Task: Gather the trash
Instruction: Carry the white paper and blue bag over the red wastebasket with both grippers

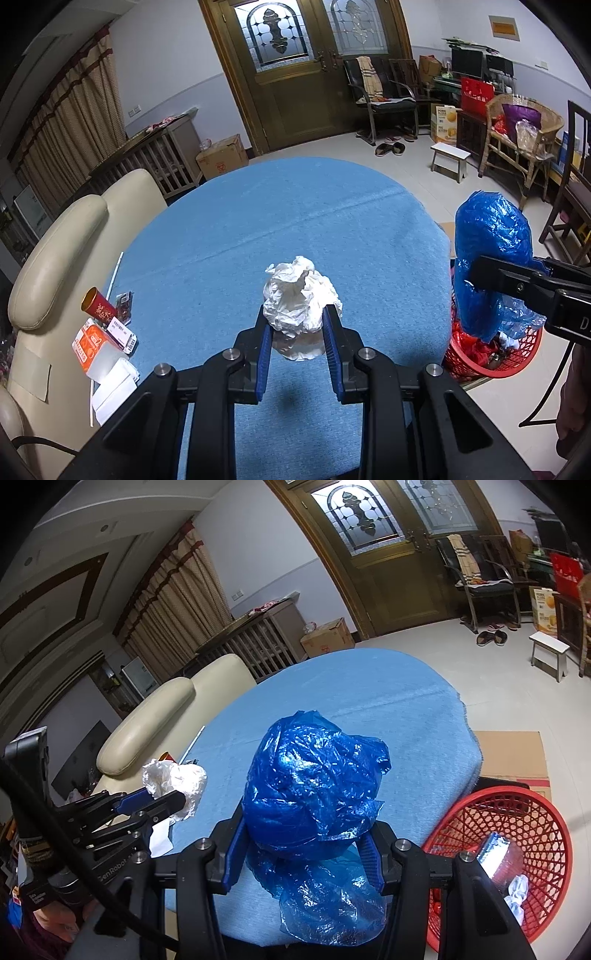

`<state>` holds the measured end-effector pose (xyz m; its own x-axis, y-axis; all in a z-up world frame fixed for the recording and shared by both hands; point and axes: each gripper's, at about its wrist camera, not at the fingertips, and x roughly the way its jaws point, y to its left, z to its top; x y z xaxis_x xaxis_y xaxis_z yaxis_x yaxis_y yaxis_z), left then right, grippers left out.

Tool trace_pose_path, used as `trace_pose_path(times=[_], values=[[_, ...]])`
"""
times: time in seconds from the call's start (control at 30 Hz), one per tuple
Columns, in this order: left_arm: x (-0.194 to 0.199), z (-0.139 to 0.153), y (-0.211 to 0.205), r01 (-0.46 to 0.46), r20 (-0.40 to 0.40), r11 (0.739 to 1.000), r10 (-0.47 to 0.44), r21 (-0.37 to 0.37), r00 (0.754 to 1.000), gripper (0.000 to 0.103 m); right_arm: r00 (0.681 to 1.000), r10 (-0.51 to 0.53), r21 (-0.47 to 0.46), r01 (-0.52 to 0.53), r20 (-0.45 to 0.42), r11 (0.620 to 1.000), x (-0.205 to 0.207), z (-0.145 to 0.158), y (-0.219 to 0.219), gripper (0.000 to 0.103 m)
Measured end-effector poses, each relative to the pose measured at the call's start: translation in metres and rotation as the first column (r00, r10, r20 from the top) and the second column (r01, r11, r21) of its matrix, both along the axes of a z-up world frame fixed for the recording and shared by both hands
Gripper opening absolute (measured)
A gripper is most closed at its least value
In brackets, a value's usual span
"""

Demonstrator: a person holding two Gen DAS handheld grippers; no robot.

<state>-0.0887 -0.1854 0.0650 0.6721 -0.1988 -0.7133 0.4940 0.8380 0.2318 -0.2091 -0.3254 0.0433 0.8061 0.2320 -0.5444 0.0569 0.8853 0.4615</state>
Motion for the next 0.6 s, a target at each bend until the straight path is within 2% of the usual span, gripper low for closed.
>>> trace_pose_path(times=[0.6], values=[[-0.003,-0.009,-0.033,0.070,-0.015,0.997,-0.070,0.032,0.997,0.028,0.998,-0.059,0.026,0.060,-0.023,0.998,-0.019,-0.008,-0.028,0.056]])
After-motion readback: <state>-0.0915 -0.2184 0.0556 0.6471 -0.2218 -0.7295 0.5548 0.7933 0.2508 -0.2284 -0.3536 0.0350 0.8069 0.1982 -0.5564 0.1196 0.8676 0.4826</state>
